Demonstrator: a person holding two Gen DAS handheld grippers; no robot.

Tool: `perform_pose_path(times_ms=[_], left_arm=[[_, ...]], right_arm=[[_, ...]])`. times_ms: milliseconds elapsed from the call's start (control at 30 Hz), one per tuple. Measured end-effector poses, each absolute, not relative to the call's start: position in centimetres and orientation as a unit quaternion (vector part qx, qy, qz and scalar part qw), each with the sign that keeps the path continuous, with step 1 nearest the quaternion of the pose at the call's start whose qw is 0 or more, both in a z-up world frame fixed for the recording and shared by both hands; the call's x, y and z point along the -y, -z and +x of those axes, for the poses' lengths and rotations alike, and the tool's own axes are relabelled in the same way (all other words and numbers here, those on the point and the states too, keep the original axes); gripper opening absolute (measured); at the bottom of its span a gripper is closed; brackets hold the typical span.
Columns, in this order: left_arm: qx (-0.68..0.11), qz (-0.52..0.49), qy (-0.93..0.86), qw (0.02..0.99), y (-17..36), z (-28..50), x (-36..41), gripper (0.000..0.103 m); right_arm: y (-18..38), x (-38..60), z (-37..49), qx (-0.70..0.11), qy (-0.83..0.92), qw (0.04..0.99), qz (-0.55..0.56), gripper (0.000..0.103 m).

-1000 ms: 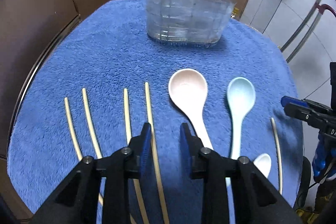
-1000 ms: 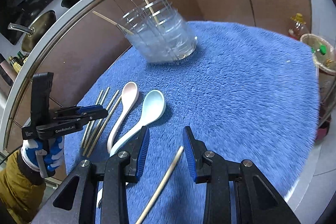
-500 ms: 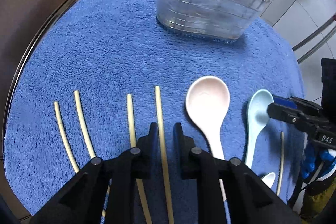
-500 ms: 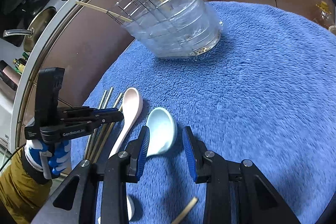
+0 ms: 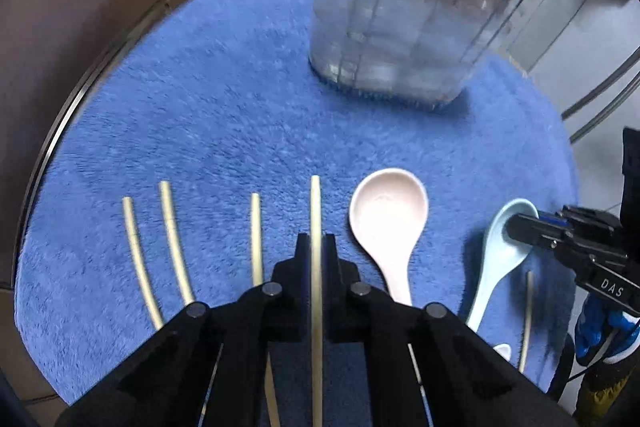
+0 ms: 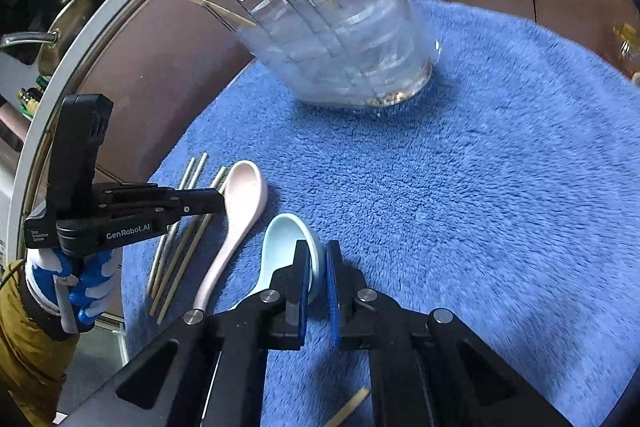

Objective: Organize utensils
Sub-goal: 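Grasp a chopstick with the left tool while the right tool grasps the light-blue spoon, then lift the chopstick and light-blue spoon and carry both toward the utensil holder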

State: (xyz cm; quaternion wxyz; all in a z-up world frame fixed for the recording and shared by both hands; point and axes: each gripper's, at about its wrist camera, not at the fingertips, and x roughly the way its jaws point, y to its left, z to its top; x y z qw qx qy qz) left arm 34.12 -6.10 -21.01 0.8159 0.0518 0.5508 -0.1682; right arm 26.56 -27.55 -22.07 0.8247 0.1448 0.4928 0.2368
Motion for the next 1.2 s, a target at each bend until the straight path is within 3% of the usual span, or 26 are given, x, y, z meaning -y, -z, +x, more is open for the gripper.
perform_pose_path(times_ms=[600, 1200], left_arm=[[-0.332, 0.003, 0.172, 0.927, 8.0, 18.4, 3.0, 0.004], [-0.201, 0.000, 0.179, 0.963, 2.1, 4.2, 2.7, 0.004]], right_arm=[[10.4, 24.6, 14.4, -0.386, -0.194, 0.900, 0.060, 0.008], [4.9, 22.8, 4.0, -0.308, -0.177, 0.935, 0.028, 0.008]])
